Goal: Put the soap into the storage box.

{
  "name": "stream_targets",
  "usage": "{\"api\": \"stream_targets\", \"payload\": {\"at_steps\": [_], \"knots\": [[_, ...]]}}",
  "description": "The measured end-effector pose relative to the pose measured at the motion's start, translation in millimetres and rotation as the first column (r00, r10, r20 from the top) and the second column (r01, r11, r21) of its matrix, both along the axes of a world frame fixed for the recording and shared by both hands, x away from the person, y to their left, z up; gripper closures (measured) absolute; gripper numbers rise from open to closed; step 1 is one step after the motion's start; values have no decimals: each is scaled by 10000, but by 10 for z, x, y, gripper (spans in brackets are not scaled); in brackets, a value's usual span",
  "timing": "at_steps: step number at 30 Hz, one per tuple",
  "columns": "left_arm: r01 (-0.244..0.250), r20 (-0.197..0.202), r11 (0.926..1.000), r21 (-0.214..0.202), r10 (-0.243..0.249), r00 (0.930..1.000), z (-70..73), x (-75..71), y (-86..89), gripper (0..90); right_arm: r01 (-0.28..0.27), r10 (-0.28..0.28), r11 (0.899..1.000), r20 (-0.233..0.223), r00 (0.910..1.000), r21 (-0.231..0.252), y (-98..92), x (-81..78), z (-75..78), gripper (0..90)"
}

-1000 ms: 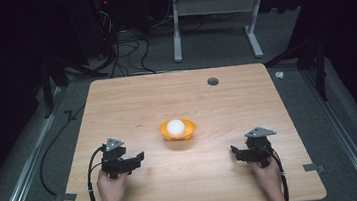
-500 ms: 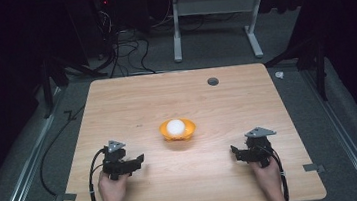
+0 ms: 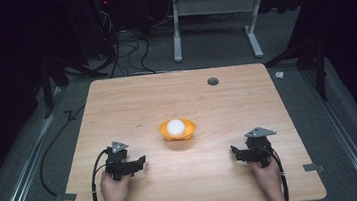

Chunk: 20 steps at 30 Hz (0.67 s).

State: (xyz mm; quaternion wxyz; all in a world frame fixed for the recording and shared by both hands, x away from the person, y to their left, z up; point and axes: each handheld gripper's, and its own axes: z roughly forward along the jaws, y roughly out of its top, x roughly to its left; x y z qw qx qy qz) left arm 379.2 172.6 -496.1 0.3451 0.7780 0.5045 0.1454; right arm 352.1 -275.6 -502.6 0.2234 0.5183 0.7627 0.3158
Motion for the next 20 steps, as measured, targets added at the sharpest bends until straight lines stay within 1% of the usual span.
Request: {"api": "stream_targets", "payload": {"at_steps": [4,10,11,13,14,15,16,20], "knots": [[2,4,10000,21,-2,10000,-18,8,-13,231,-1,1,10000,-1,10000,-2,0,0,0,220],[31,251,9998,193,-36,9997,-37,16,-36,229,-1,1,10000,-1,10000,-1,0,0,0,220],[33,362,9996,293,-44,9993,-46,14,-47,228,-2,2,10000,2,10000,-5,0,0,0,220],[111,584,9978,658,-150,9982,-67,5,-84,219,-5,5,10000,3,10000,-8,0,0,0,220],[138,765,9966,807,-200,9969,-87,-2,-115,211,-1,1,10000,0,10000,-4,0,0,0,220],[100,873,9971,753,-165,9960,-101,-10,-123,179,-2,2,10000,3,10000,-6,0,0,0,220],[56,994,9976,689,-124,9950,-113,-16,-125,173,0,0,10000,0,10000,-3,0,0,0,220],[14,1004,9977,674,-82,9949,-114,-19,-127,172,4,-4,10000,0,10000,-5,0,-1,0,220]]}}
